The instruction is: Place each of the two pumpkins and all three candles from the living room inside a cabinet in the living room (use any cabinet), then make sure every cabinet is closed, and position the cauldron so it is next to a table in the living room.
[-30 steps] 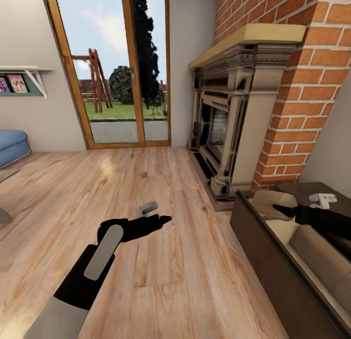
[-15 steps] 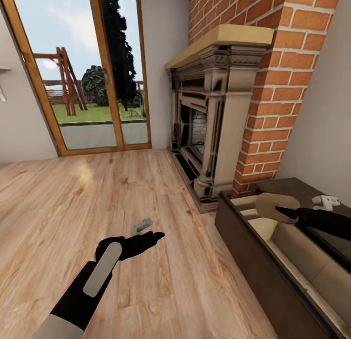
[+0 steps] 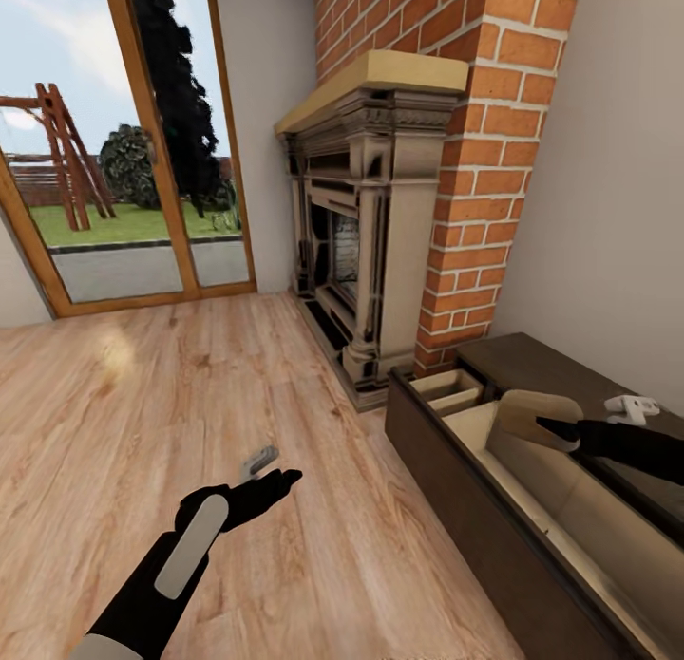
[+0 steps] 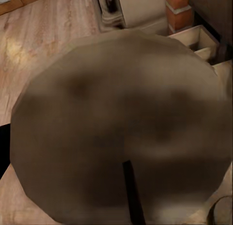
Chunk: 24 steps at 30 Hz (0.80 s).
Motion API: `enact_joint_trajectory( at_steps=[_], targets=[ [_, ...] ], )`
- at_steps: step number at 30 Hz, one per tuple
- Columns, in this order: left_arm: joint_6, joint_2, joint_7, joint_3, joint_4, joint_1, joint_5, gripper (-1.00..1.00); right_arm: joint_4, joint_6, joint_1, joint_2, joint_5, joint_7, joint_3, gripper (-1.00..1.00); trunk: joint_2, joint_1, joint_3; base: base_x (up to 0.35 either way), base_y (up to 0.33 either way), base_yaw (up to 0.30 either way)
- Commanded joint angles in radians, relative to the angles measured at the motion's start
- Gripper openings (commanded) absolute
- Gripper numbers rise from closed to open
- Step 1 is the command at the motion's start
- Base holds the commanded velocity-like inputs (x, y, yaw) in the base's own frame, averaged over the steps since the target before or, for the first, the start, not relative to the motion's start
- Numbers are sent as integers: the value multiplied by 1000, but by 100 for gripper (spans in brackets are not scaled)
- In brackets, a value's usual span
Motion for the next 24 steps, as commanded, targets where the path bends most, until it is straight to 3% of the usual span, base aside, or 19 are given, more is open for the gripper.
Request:
enact_joint_trajectory(
  at_steps=[1, 12, 16, 24],
  targets=[
    [-4, 2, 9, 0, 3, 0, 11, 100, 0, 10, -1, 0, -14, -4, -2, -100, 0, 0, -1, 10, 7, -276],
    [-10, -3, 5, -11, 14, 0, 10, 100, 1, 22, 1, -1, -10, -6, -3, -100, 0, 0, -1, 171, 144, -277],
    [-10, -2, 4, -11, 36, 0, 9, 100, 1, 24, 2, -4, 37, -7, -5, -100, 0, 0, -1, 253, 218, -278],
    [-10, 1, 5, -11, 61, 1, 9, 100, 1, 24, 4, -1, 56, -7, -5, -100, 0, 0, -1, 275, 192, -278]
  ],
)
